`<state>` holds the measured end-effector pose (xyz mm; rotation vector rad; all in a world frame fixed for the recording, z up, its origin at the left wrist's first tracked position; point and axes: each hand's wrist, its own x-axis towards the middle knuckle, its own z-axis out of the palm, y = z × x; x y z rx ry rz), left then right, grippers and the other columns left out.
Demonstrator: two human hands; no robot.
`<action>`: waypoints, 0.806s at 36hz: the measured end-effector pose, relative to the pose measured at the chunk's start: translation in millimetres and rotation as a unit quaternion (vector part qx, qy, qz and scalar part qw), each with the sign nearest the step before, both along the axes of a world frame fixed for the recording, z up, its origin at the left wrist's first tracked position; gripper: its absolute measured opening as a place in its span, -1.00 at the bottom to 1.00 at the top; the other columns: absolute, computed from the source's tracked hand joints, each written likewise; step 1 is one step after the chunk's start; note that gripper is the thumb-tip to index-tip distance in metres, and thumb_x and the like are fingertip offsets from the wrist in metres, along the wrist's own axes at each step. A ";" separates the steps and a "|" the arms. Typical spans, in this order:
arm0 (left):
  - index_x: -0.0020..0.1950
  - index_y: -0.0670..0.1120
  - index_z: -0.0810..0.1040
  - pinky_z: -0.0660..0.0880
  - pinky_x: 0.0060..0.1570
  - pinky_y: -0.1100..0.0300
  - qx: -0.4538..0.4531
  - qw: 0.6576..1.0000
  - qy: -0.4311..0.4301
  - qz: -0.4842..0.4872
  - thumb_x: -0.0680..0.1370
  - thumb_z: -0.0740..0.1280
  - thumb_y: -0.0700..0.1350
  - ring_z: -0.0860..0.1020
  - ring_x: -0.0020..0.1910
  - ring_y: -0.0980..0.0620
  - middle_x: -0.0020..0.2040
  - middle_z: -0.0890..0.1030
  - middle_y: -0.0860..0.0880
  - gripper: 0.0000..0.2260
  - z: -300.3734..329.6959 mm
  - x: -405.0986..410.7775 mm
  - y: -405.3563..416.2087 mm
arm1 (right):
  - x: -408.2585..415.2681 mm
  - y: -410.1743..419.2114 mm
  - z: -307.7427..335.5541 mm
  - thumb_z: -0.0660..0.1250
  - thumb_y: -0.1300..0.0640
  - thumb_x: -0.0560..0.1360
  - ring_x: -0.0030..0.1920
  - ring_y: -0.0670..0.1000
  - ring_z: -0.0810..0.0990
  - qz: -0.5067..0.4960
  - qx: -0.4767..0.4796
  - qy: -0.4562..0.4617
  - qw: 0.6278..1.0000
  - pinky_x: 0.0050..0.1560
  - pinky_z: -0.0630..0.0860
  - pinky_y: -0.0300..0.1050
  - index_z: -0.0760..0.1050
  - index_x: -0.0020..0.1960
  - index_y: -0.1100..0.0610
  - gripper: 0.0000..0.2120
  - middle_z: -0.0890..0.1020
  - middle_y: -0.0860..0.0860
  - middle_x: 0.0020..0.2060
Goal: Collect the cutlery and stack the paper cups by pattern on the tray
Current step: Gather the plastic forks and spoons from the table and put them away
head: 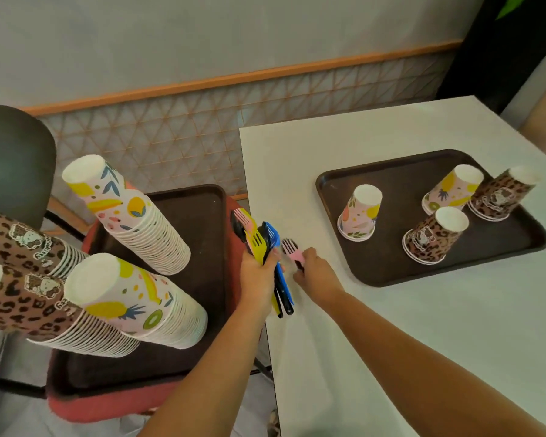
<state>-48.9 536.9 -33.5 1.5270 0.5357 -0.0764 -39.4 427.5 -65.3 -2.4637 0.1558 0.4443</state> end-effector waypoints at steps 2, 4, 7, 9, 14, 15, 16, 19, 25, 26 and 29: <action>0.13 -0.20 0.50 0.55 0.09 -0.09 -0.007 1.000 -0.004 -0.007 0.54 0.32 -0.20 0.60 -0.08 -0.14 -0.05 0.61 -0.16 -0.81 -1.8 -4.1 -4.8 | -10.1 -3.9 2.5 0.21 0.18 0.55 0.00 0.14 0.54 -0.036 0.055 -0.020 0.998 -0.17 0.33 -0.18 0.26 0.32 0.21 -0.63 0.55 0.17 0.12; 0.11 -0.19 0.50 0.56 0.05 -0.07 -0.008 1.000 -0.010 -0.017 0.53 0.32 -0.21 0.59 -0.11 -0.13 -0.08 0.60 -0.16 -0.84 -2.7 -8.8 -11.5 | -20.0 -8.7 10.2 0.18 0.19 0.56 -0.03 0.10 0.53 -0.064 0.104 -0.032 0.992 -0.17 0.31 -0.24 0.28 0.33 0.21 -0.65 0.56 0.15 0.09; 0.02 -0.14 0.48 0.54 -0.13 0.05 -0.014 0.999 -0.017 -0.042 0.54 0.30 -0.25 0.57 -0.30 -0.02 -0.21 0.58 -0.09 -0.92 -0.9 -17.3 -25.4 | -34.3 -16.5 25.1 0.10 0.23 0.57 -0.25 -0.04 0.46 -0.114 0.217 -0.040 0.969 -0.29 0.36 -0.22 0.35 0.22 0.21 -0.76 0.50 0.06 -0.08; 0.05 -0.19 0.47 0.51 -0.16 0.09 -0.007 0.998 -0.026 -0.058 0.55 0.28 -0.26 0.56 -0.35 0.03 -0.27 0.56 -0.03 -0.90 -1.2 -22.5 -35.5 | -42.9 -24.0 33.5 0.06 0.26 0.57 -0.35 -0.07 0.39 -0.160 0.290 -0.033 0.943 -0.33 0.38 -0.24 0.34 0.10 0.18 -0.85 0.45 0.03 -0.16; 0.13 -0.19 0.46 0.51 -0.10 0.15 0.008 0.994 -0.043 -0.098 0.56 0.29 -0.22 0.58 -0.15 -0.07 -0.17 0.58 -0.09 -0.83 6.5 -42.9 -71.7 | -66.8 -50.8 49.4 0.03 0.25 0.59 -0.37 -0.08 0.30 -0.211 0.385 -0.029 0.898 -0.36 0.31 -0.23 0.39 0.02 0.06 -0.80 0.39 0.01 -0.31; 0.13 -0.16 0.47 0.51 -0.08 0.16 0.007 0.994 -0.044 -0.105 0.56 0.29 -0.20 0.58 -0.12 -0.06 -0.12 0.59 -0.10 -0.84 8.7 -48.4 -81.3 | -72.7 -57.8 52.1 0.03 0.24 0.60 -0.34 -0.09 0.32 -0.213 0.383 -0.041 0.898 -0.35 0.31 -0.24 0.40 0.00 0.05 -0.80 0.41 0.01 -0.29; 0.12 -0.13 0.47 0.52 -0.08 0.16 0.006 0.993 -0.046 -0.112 0.56 0.29 -0.19 0.58 -0.10 -0.06 -0.09 0.59 -0.11 -0.85 11.2 -54.7 -91.8 | -79.2 -66.0 54.1 0.04 0.23 0.60 -0.31 -0.09 0.34 -0.220 0.384 -0.055 0.895 -0.33 0.32 -0.26 0.40 0.01 0.06 -0.82 0.43 0.00 -0.27; 0.09 -0.10 0.49 0.53 -0.01 0.07 -0.003 0.990 -0.059 -0.126 0.55 0.30 -0.20 0.60 -0.03 -0.10 -0.02 0.61 -0.13 -0.87 14.6 -73.5 -124.9 | -101.1 -93.7 58.0 0.06 0.20 0.61 -0.26 -0.12 0.39 -0.246 0.374 -0.085 0.890 -0.29 0.34 -0.30 0.38 0.04 0.10 -0.87 0.46 -0.04 -0.23; 0.14 -0.06 0.50 0.51 0.12 0.03 -0.011 0.980 -0.080 -0.183 0.53 0.33 -0.20 0.59 0.04 -0.07 0.04 0.62 -0.07 -0.81 17.0 -119.7 -205.5 | -157.5 -164.9 63.4 0.07 0.18 0.62 -0.28 -0.12 0.39 -0.322 0.338 -0.150 0.871 -0.32 0.32 -0.25 0.33 -0.06 0.13 -0.89 0.43 -0.04 -0.27; 0.08 -0.01 0.51 0.51 0.11 0.03 -0.010 0.976 -0.082 -0.200 0.53 0.33 -0.21 0.60 0.02 -0.06 0.00 0.62 -0.04 -0.83 18.5 -128.9 -221.3 | -168.2 -179.2 62.4 0.06 0.18 0.62 -0.27 -0.10 0.40 -0.335 0.332 -0.161 0.867 -0.31 0.33 -0.23 0.32 -0.04 0.15 -0.90 0.43 -0.03 -0.27; 0.01 0.01 0.50 0.53 0.07 0.03 -0.008 0.968 -0.084 -0.238 0.54 0.31 -0.22 0.60 -0.02 -0.05 -0.05 0.62 -0.03 -0.87 20.4 -152.6 -265.9 | -198.1 -219.1 62.0 0.06 0.18 0.61 -0.31 -0.06 0.36 -0.366 0.315 -0.186 0.856 -0.32 0.29 -0.17 0.27 -0.09 0.13 -0.89 0.39 -0.02 -0.31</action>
